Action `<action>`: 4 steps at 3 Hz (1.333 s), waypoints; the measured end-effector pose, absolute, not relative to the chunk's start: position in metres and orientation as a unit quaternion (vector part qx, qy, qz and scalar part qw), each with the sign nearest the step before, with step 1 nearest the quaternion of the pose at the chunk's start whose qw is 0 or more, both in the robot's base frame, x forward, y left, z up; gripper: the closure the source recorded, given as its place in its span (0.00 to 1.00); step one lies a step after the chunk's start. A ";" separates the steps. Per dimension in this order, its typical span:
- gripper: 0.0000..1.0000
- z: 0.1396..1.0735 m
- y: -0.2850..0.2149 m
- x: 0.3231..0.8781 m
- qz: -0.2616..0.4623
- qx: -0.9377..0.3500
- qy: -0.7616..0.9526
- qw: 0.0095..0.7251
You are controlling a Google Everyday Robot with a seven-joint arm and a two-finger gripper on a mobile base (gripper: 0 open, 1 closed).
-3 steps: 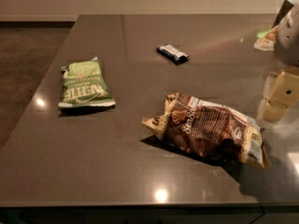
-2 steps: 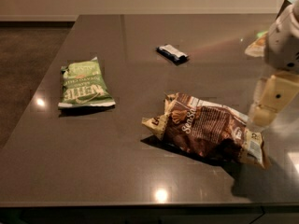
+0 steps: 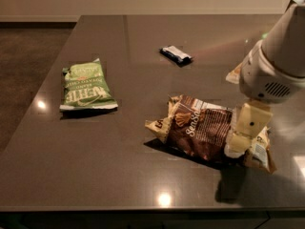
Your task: Pick brown chip bag
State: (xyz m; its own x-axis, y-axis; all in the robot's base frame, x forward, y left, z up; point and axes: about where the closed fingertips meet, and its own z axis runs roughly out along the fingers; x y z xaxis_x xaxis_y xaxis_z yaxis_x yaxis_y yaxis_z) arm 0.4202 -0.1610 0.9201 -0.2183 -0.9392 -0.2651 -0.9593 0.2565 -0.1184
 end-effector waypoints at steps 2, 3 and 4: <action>0.00 0.867 -0.149 0.407 0.056 -0.622 0.773 0.113; 0.15 0.853 -0.150 0.406 0.058 -0.622 0.773 0.108; 0.38 0.852 -0.150 0.407 0.058 -0.620 0.774 0.116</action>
Offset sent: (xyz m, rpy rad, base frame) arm -0.0196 0.0138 -0.0853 -0.0125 0.1198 0.0645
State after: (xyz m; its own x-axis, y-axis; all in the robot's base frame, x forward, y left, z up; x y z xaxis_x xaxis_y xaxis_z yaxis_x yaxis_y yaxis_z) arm 0.4067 -0.1496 0.8516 -0.2038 -0.9463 -0.2507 -0.9731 0.2238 -0.0537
